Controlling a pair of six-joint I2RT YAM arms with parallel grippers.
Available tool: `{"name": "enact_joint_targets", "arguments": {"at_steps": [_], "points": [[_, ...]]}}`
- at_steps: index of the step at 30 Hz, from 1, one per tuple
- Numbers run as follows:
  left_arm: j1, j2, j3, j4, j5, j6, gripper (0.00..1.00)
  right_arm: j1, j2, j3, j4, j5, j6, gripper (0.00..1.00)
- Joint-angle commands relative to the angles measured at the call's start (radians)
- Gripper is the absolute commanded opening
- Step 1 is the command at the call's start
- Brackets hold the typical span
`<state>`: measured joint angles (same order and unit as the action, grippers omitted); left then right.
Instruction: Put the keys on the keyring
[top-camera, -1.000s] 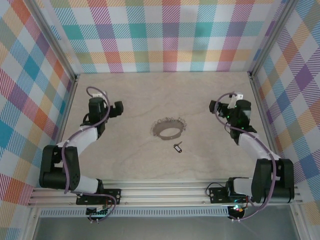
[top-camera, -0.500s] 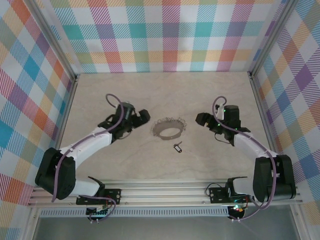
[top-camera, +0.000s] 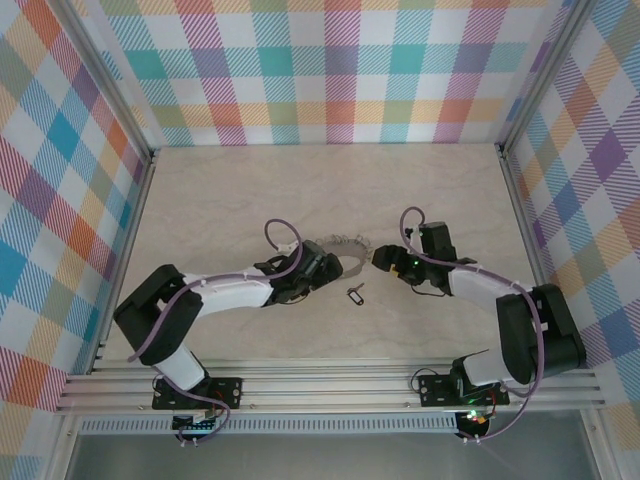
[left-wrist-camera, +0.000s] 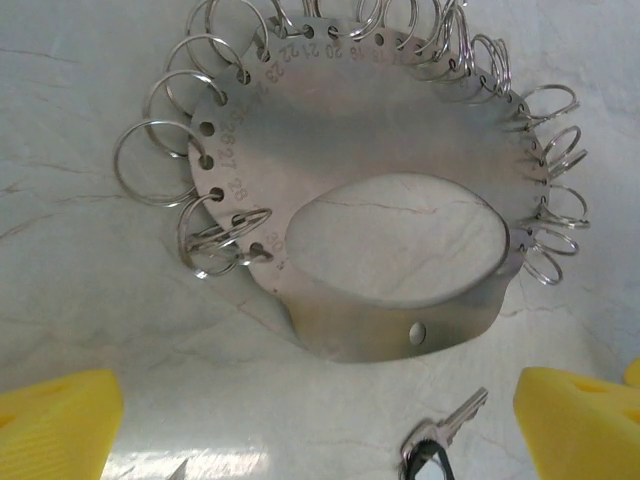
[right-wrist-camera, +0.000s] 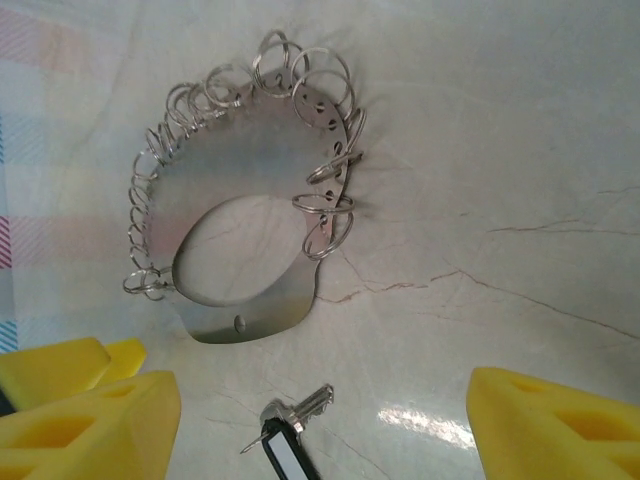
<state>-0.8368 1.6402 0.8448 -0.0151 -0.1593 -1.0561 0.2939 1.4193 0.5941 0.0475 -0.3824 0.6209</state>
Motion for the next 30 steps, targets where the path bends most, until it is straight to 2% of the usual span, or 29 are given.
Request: {"name": "enact_joint_targets", "arguments": {"at_steps": [1,7,18,30], "points": [[-0.004,0.034,0.052,0.073,-0.015,-0.024,1.00,0.019,0.023,0.049,0.016,0.009,0.008,0.74],[0.019,0.115,0.097,0.115,0.001,-0.010,1.00,0.046,0.060,0.079,0.005,0.029,0.005,0.70],[0.133,0.186,0.102,0.205,0.033,0.008,1.00,0.083,0.132,0.150,-0.025,0.034,-0.013,0.57],[0.289,0.327,0.291,0.181,0.126,0.178,1.00,0.100,0.142,0.187,-0.079,0.077,-0.052,0.54]]}}
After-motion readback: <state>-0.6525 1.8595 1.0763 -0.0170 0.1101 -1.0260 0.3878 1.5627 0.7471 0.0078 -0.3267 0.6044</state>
